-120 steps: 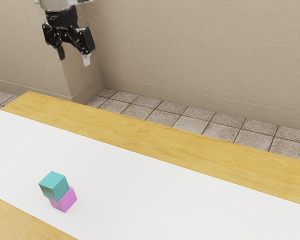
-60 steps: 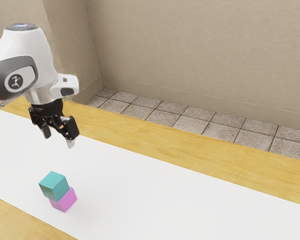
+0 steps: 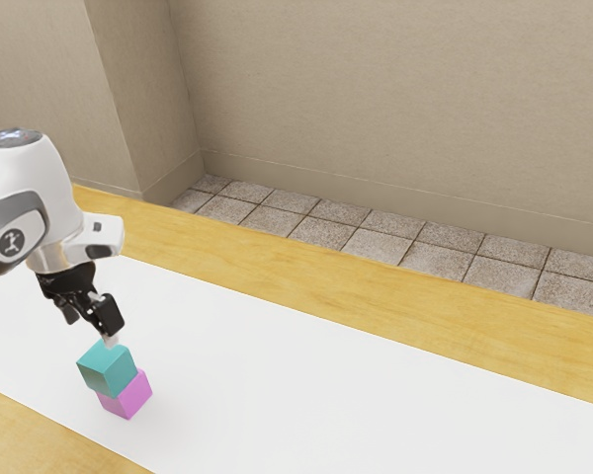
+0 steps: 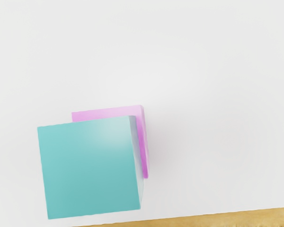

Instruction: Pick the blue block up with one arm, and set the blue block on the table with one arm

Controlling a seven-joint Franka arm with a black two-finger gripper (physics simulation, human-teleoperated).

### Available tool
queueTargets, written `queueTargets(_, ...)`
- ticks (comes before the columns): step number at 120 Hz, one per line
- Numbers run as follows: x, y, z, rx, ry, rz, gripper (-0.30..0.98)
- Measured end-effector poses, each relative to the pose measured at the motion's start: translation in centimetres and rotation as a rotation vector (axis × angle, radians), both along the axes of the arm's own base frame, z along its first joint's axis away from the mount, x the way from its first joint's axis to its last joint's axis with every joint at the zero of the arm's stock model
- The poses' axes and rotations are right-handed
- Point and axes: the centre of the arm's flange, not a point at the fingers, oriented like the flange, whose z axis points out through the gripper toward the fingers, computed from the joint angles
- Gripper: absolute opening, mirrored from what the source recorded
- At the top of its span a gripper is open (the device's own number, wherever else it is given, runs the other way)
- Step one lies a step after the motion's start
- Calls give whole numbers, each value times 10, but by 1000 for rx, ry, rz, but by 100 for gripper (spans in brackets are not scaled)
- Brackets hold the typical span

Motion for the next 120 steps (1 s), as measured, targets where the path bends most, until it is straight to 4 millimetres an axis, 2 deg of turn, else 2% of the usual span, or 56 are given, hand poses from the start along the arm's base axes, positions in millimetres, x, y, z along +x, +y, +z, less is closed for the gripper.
queueTargets(35,-12,9,-38,5,15,-106,69)
queueTargets(54,-11,17,-47,7,16,-132,69)
queueTargets(120,3,24,-68,-13,11,-98,69)
